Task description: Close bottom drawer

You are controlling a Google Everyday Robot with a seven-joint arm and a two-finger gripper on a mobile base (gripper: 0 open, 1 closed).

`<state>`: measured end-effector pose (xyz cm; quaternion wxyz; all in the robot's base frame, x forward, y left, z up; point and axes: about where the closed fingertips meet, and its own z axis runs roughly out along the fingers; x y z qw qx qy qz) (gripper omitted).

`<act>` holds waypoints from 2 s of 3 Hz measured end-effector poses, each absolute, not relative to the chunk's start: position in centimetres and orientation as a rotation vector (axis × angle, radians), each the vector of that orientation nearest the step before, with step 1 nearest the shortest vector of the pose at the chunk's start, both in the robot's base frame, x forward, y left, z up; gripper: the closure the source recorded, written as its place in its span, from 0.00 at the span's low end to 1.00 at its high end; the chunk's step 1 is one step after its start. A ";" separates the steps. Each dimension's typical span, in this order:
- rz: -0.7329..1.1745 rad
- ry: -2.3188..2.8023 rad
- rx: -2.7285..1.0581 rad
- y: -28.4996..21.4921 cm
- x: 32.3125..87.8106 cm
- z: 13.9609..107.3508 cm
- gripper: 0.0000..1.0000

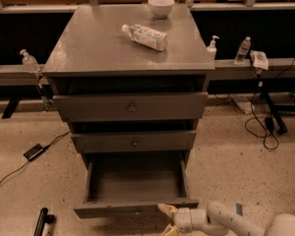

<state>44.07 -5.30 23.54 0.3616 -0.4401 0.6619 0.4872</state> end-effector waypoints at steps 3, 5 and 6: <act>1.269 1.700 -1.135 -4.7 43.8 23.5 0.81; 1.046 1.600 -1.100 -4.7 45.7 22.5 1.00; 0.908 1.619 -1.076 -5.6 48.1 20.8 1.00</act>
Offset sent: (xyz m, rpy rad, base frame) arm -0.0007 0.0017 -0.0002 0.0020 0.0013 0.0021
